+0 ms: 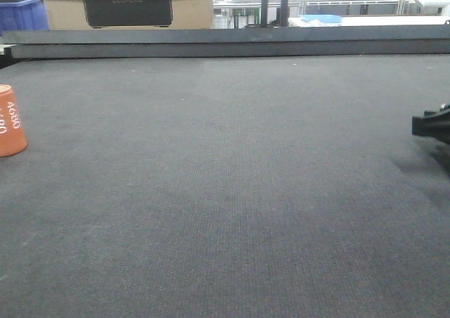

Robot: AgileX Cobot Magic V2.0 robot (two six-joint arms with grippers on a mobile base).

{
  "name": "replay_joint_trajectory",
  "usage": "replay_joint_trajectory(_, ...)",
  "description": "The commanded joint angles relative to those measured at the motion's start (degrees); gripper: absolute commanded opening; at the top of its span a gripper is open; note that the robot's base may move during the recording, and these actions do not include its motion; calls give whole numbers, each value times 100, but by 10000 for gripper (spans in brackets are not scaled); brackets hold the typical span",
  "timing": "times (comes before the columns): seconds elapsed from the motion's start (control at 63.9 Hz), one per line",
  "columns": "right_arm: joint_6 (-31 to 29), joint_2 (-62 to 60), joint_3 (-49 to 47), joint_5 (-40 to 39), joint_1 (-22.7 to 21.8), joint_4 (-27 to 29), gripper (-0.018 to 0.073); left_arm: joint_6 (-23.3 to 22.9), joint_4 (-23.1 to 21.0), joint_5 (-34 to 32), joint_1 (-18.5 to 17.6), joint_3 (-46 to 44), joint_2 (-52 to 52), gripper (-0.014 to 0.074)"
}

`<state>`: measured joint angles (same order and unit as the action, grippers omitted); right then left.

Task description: Place cylindrical capacitor in blue bin on shelf

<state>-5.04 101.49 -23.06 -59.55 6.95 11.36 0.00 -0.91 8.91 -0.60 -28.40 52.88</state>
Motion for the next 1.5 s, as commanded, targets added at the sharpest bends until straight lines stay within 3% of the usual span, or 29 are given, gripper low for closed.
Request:
replay_joint_trajectory(0.0,4,-140,-30,-168,14,-37,-159,0,-46,-1099,-43,432,20,602)
replay_joint_trajectory(0.172,4,-162,-30,-144,14,-37,-159,0,206,-3025,-43,1094,392,602)
replay_joint_trajectory(0.313,4,-162,-30,-134,14,-47,-162,0,560,-3653,-43,1073,1101,602)
replay_joint_trajectory(0.579,4,-162,-30,-134,14,-47,-162,-43,508,-4794,-43,895,2416,602)
replay_joint_trajectory(1.488,4,-162,-30,-134,14,-47,-162,-56,278,-5849,-43,-121,4719,601)
